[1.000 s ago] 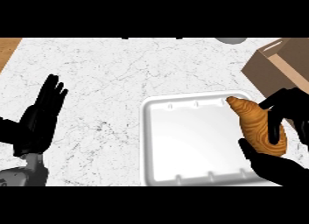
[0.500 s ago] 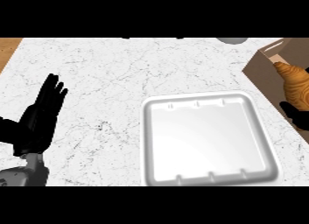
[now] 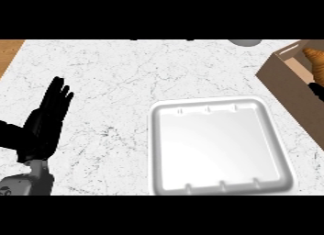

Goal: Pick the croissant from the tray and place it in the cardboard box

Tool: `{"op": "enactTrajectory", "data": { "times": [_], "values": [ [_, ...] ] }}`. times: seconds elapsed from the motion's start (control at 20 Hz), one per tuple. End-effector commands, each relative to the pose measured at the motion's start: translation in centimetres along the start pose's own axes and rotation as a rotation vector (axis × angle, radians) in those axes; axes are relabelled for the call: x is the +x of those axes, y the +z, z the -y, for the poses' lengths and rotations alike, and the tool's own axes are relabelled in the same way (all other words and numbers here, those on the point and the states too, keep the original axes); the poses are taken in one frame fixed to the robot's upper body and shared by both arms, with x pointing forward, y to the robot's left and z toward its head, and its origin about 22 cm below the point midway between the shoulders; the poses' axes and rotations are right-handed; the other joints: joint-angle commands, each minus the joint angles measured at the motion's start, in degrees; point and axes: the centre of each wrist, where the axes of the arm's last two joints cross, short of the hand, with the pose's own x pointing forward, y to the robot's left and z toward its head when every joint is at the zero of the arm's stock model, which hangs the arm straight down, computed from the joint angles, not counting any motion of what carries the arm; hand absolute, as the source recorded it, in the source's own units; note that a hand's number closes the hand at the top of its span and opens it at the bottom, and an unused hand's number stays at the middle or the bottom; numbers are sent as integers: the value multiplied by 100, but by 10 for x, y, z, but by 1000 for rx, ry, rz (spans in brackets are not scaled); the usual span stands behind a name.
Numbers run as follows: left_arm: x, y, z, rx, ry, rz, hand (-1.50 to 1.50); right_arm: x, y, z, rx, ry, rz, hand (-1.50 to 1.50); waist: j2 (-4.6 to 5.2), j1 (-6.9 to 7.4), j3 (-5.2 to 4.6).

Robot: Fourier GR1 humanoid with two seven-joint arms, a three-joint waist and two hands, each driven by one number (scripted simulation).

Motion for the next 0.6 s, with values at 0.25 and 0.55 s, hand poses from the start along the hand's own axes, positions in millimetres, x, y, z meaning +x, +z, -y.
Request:
{"op": "enactTrajectory", "data": {
  "times": [0.25,0.55],
  "values": [
    [2,-2,12,-15,3,13,0,-55,-12,-42,397,342,-141,-150,35,99,-1],
    [-13,12,1,-8,-3,-1,0,-93,-15,-75,323,115,-112,-150,18,87,7]
  ]
}}
